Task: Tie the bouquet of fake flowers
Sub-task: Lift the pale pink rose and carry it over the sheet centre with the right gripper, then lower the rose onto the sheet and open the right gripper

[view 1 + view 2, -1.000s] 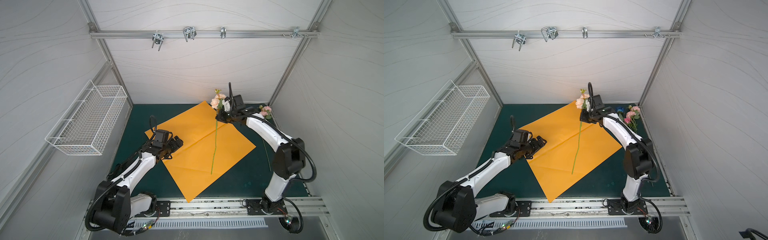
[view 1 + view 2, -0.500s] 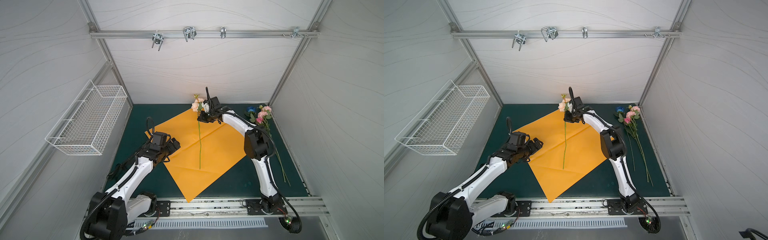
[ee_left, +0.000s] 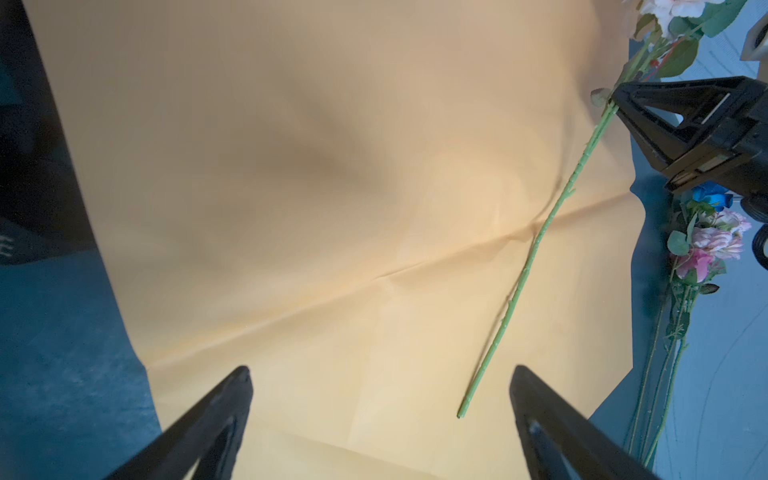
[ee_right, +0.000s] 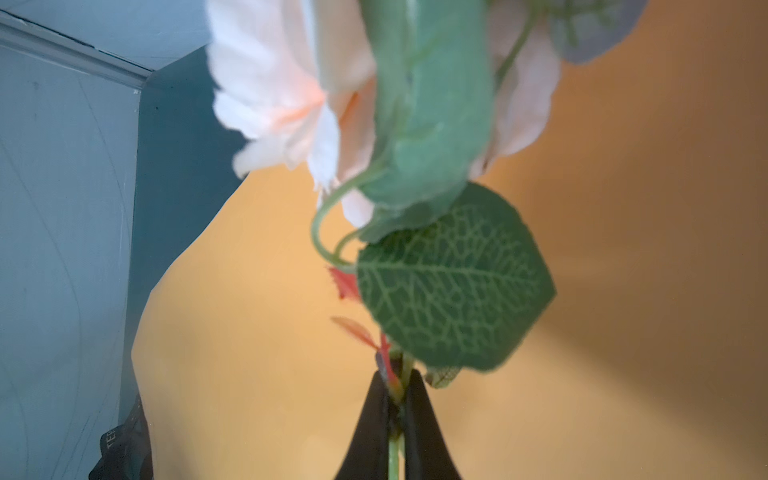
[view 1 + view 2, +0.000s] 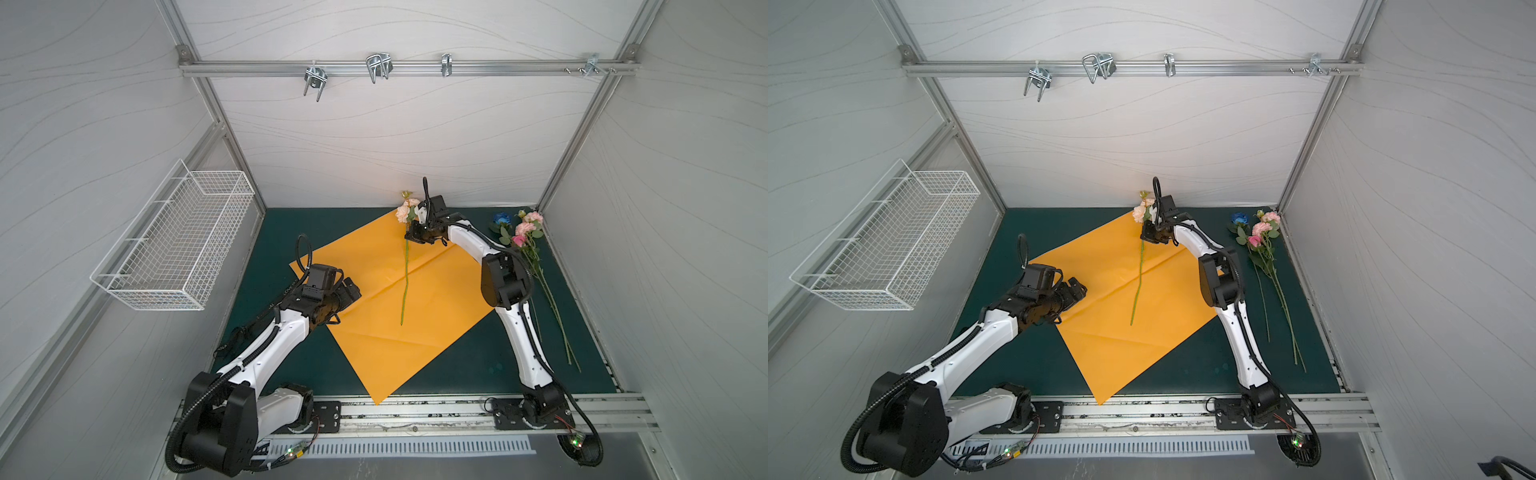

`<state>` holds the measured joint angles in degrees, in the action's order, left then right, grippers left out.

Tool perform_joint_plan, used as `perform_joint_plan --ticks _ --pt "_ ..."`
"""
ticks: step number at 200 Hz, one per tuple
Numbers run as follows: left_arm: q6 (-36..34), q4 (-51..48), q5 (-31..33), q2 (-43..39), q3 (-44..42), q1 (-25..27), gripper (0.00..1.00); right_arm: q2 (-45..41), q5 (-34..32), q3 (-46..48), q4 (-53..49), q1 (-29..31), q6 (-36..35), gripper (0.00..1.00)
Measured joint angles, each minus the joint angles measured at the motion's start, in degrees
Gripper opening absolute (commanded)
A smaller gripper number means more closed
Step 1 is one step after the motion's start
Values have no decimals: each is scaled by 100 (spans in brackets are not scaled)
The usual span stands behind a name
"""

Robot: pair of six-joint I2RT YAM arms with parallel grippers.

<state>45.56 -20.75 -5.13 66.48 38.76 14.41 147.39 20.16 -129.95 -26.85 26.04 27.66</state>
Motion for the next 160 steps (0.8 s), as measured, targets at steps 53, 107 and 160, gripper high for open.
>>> perform_joint_plan --ticks 53,107,160 --pt "-42 0 -2 55 0 0 97 682 186 -796 -17 -24 -28 31" --pt "-55 2 -4 107 2 0 97 691 240 -879 -61 -48 -107 66" --pt "-66 -59 -4 15 2 0 97 -398 151 70 -435 -195 -264 67"
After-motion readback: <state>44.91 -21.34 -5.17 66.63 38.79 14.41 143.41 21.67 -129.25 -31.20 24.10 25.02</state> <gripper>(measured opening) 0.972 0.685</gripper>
